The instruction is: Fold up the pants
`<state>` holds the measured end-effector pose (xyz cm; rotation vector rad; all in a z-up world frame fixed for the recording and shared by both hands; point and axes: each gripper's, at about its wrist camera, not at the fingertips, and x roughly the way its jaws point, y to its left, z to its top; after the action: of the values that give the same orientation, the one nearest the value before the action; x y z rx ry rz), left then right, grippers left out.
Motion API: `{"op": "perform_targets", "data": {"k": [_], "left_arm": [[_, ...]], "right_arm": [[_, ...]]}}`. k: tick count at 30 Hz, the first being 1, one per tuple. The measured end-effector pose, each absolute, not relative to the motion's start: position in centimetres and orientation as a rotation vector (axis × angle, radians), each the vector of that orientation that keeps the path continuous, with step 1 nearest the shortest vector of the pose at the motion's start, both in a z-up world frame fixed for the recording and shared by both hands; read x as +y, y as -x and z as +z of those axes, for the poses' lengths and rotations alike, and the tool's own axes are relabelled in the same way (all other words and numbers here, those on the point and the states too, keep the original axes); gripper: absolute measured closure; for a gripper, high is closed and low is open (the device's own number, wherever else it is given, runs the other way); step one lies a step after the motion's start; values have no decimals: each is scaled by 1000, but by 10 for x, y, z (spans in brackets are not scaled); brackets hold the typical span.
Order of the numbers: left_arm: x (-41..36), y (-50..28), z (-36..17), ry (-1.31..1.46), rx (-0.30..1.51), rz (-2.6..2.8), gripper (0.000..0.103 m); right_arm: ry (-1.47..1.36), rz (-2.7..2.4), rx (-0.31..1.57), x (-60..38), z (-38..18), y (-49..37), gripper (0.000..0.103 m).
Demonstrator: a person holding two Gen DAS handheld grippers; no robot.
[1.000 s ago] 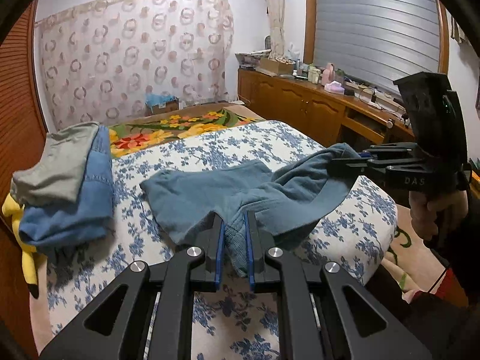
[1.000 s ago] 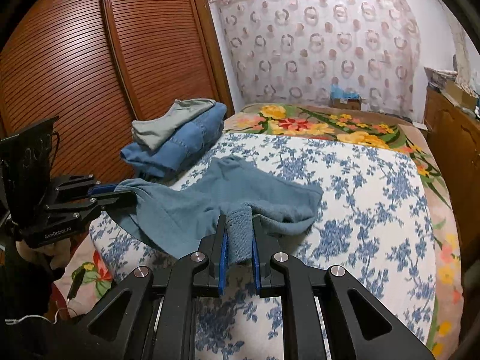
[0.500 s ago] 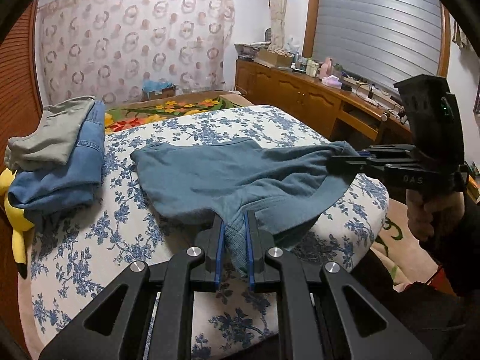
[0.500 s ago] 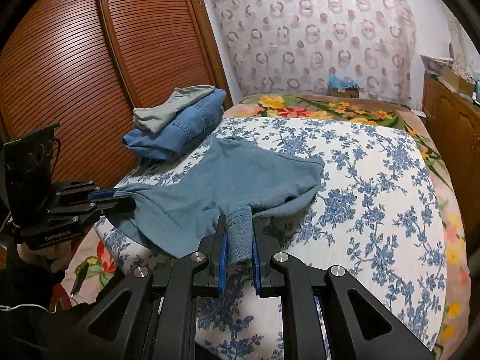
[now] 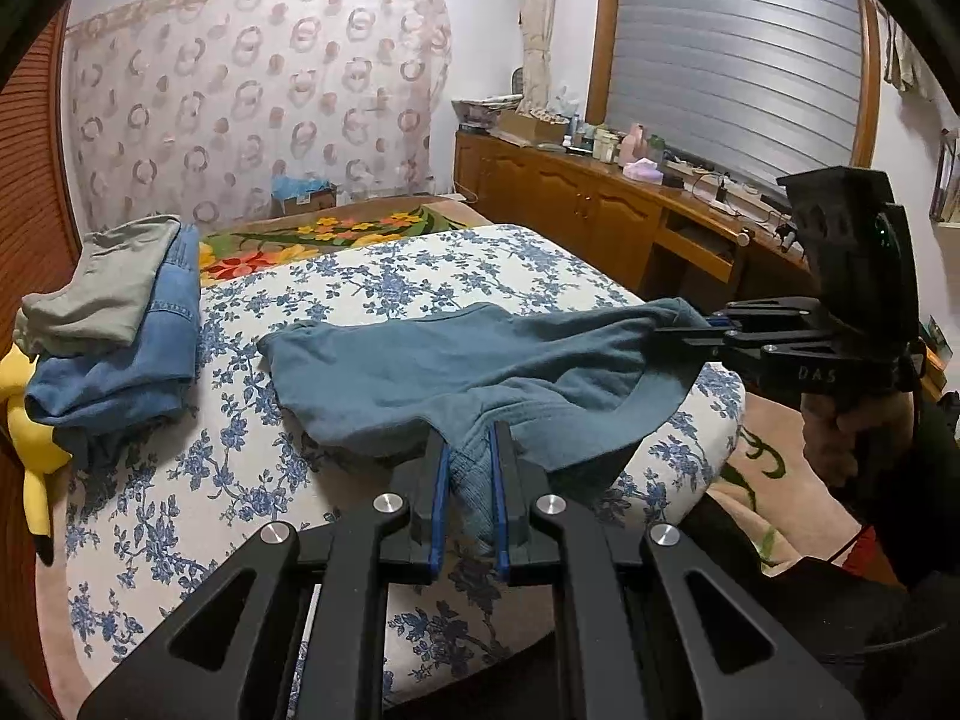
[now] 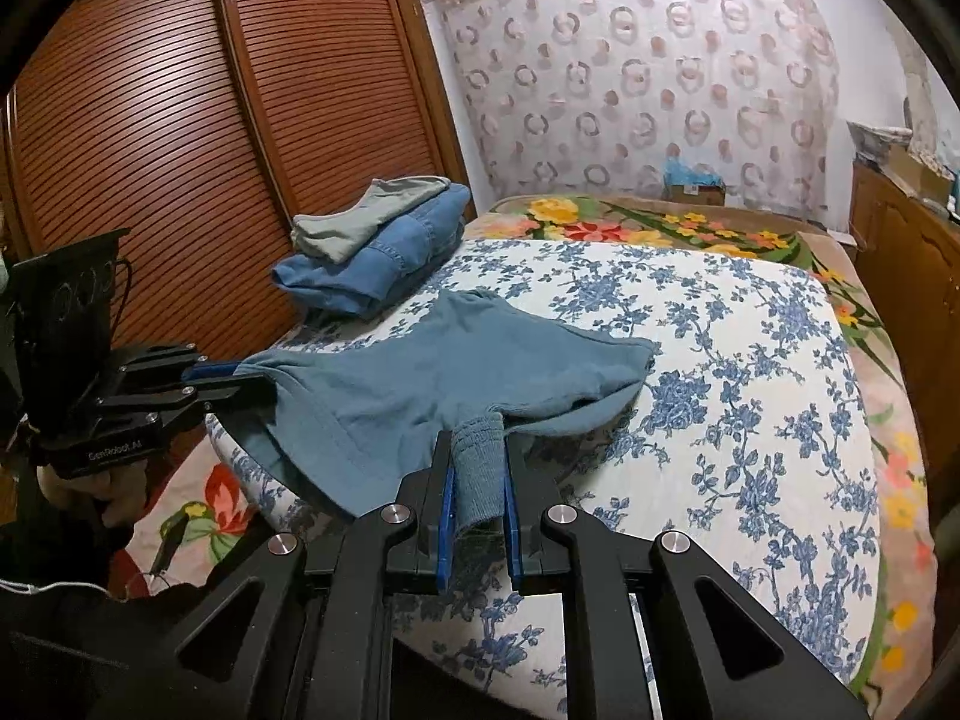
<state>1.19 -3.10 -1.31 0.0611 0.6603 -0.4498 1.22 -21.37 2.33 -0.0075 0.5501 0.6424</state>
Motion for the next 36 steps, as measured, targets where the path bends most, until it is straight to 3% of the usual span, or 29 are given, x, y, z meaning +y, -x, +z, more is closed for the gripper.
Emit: {"op": "perform_targets", "data": {"k": [14,29,36], "left_arm": [[-21,-50,-44,-22,732,-399,90],[-15,-113,-29,-32,682,-335,90],[-12,-135,-55,-36,754,-328,87]], "right_arm": [[-26,605,590,-197,7,-55,90],[-59,542,554,-176,15,-114,90],[-43,504,609,-168,-12,-141,90]]}}
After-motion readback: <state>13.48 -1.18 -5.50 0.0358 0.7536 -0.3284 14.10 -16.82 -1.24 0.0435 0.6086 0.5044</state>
